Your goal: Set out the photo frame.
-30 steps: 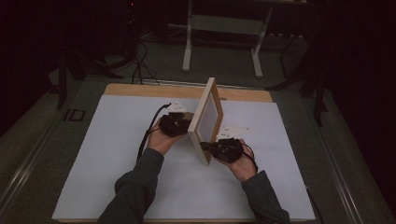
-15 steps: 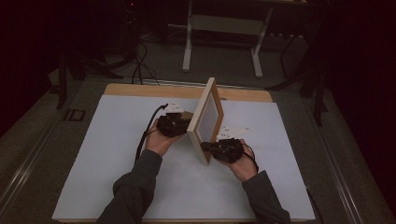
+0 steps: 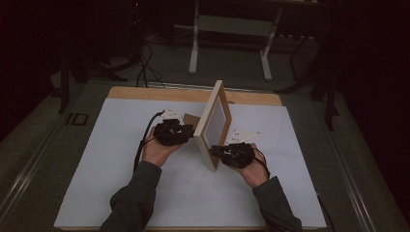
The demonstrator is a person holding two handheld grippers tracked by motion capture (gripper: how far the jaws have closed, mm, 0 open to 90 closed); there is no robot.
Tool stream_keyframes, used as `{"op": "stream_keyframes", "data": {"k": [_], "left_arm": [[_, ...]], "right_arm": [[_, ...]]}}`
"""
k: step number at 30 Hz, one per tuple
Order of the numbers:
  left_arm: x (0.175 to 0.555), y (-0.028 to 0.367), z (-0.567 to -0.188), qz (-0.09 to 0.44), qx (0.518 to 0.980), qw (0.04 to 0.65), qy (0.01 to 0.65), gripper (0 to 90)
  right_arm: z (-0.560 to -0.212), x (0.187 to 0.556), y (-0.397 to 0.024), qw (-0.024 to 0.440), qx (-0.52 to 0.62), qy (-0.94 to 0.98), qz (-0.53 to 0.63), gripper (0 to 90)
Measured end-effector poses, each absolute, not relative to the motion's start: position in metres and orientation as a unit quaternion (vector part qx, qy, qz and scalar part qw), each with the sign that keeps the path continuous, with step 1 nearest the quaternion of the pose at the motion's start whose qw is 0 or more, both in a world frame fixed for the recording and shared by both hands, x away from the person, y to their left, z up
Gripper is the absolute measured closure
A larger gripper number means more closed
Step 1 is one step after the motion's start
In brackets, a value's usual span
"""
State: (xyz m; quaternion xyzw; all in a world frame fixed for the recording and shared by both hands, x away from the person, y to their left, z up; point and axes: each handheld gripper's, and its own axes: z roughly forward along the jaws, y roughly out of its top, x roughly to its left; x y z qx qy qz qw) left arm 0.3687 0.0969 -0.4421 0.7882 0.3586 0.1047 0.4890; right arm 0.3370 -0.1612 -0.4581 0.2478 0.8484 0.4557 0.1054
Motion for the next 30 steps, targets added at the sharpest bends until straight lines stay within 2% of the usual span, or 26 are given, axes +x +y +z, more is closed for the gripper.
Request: {"op": "stream_keyframes", "data": {"k": [12,17,21,30], "left_arm": [[0.354,0.102,-0.439,0.106,0.796,0.478,0.356,63.8],[0.347,0.106,-0.440,0.107,0.794,0.474,0.365,55.8],[0.344,0.108,-0.442,0.088,0.800,0.476,0.355,48.9],[0.335,0.107,-0.443,0.080,0.807,0.483,0.331,39.4]], "right_arm": [[-0.454,0.340,-0.173,0.113,0.264,0.839,0.463,75.2],[-0.452,0.341,-0.177,0.115,0.270,0.835,0.465,73.9],[-0.452,0.342,-0.179,0.117,0.274,0.834,0.464,73.3],[-0.452,0.343,-0.181,0.119,0.281,0.832,0.464,72.1]]}}
